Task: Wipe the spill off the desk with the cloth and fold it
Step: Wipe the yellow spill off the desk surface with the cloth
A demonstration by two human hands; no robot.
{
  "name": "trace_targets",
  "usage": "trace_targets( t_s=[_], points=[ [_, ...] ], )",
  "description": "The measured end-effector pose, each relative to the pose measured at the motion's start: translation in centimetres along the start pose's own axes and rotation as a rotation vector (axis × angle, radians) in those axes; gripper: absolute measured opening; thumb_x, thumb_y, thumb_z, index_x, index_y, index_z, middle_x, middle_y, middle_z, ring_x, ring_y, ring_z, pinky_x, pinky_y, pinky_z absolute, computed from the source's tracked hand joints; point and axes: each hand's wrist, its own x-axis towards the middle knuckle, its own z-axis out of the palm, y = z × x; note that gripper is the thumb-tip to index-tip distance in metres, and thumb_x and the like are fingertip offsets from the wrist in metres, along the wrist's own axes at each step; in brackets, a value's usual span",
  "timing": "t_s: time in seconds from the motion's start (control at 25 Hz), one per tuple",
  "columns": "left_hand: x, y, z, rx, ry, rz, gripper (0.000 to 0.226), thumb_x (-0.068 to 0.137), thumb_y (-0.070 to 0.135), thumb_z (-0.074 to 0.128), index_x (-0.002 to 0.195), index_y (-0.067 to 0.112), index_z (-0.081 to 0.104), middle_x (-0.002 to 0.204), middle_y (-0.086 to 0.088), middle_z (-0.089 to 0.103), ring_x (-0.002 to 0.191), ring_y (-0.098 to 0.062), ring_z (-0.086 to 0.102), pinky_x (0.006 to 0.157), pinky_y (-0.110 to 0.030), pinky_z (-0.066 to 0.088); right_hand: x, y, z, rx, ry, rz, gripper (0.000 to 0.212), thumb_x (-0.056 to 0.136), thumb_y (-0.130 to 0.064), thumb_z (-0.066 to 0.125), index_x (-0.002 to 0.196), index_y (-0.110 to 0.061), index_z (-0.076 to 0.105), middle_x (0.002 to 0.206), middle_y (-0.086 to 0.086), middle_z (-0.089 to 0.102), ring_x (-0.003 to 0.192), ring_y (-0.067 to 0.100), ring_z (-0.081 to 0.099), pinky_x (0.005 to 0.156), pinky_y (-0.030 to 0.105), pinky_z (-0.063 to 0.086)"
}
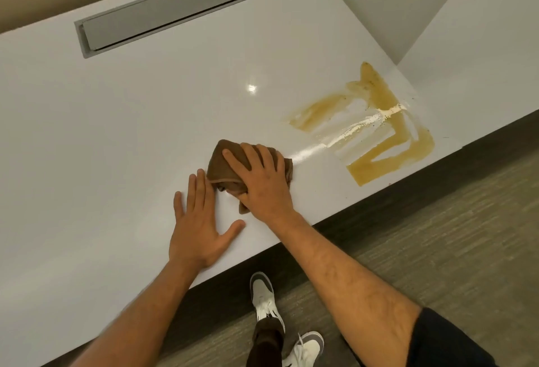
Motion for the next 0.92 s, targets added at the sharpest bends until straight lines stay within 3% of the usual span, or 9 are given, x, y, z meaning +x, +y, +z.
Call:
trace_targets(
  t_s=[0.16,0.32,0.44,0.52,0.64,0.72,0.8,0.92],
  points=[
    [0.0,0.2,-0.3,0.064,-0.049,0.007,0.106,0.089,0.087,0.016,0.165,0.021,-0.017,0.173,-0.002,-0.025,0.160,-0.019,-0.022,0.130,-0.055,-0.007,-3.8,2.7,-0.2,-0.013,0.047,-0.027,0.089,0.081,-0.041,0.074,0.157,-0.033,0.029,0.153,0.008,0.042,0.137,0.034,0.040,0.110,0.054,0.034],
    [-0.2,0.2,-0.5,0.067,-0.051,0.017,0.108,0.088,0.087,0.011,0.165,0.017,-0.017,0.173,-0.003,-0.026,0.161,-0.021,-0.022,0.130,-0.056,-0.006,-5.2,6.2,-1.8,-0.086,0.078,0.274,0.086,0.085,-0.046,0.064,0.159,-0.031,0.023,0.155,0.011,0.039,0.138,0.034,0.038,0.111,0.055,0.034],
    [-0.2,0.1,-0.4,0.070,-0.045,0.028,0.106,0.089,0.086,0.014,0.165,0.018,-0.017,0.173,-0.002,-0.026,0.161,-0.020,-0.022,0.130,-0.056,-0.005,-4.9,7.5,-3.5,-0.052,0.060,0.362,0.082,0.085,-0.032,0.064,0.159,-0.029,0.029,0.153,0.012,0.043,0.134,0.036,0.042,0.108,0.056,0.037],
    [-0.3,0.0,-0.4,0.068,-0.040,0.036,0.105,0.091,0.083,0.018,0.165,0.017,-0.017,0.173,-0.003,-0.026,0.161,-0.021,-0.022,0.130,-0.057,-0.005,-5.1,8.2,-4.7,0.111,0.188,0.372,0.073,0.087,-0.025,0.065,0.154,-0.025,0.039,0.146,0.012,0.051,0.126,0.034,0.047,0.100,0.052,0.043],
    [-0.1,0.2,-0.5,0.084,-0.048,0.030,0.105,0.091,0.083,0.019,0.164,0.017,-0.018,0.172,-0.004,-0.027,0.160,-0.021,-0.023,0.130,-0.057,-0.005,-5.6,9.9,-6.2,0.175,0.479,0.481,0.063,0.092,-0.038,0.052,0.153,-0.027,0.038,0.144,0.007,0.051,0.125,0.028,0.045,0.099,0.043,0.039],
    [-0.2,0.4,-0.5,0.098,-0.064,0.027,0.105,0.091,0.084,0.016,0.164,0.017,-0.020,0.172,-0.004,-0.029,0.160,-0.020,-0.024,0.130,-0.056,-0.006,-5.9,11.2,-6.4,0.146,0.401,0.592,0.067,0.094,-0.037,0.057,0.155,-0.029,0.032,0.151,0.006,0.045,0.135,0.031,0.041,0.108,0.052,0.037],
    [-0.2,0.3,-0.6,0.108,-0.064,0.023,0.105,0.090,0.085,0.013,0.164,0.017,-0.021,0.172,-0.004,-0.029,0.160,-0.021,-0.025,0.130,-0.056,-0.005,-6.9,11.7,-5.6,0.046,0.182,0.650,0.075,0.094,-0.040,0.060,0.159,-0.027,0.024,0.161,0.012,0.033,0.147,0.037,0.029,0.118,0.062,0.025],
    [-0.1,0.2,-0.4,0.109,-0.052,0.024,0.105,0.091,0.086,0.012,0.164,0.018,-0.020,0.172,-0.005,-0.027,0.160,-0.022,-0.023,0.130,-0.057,-0.003,-7.1,12.0,-4.3,-0.061,0.100,0.614,0.090,0.090,-0.058,0.060,0.161,-0.025,0.015,0.165,0.016,0.023,0.152,0.041,0.020,0.122,0.062,0.016]
  ],
)
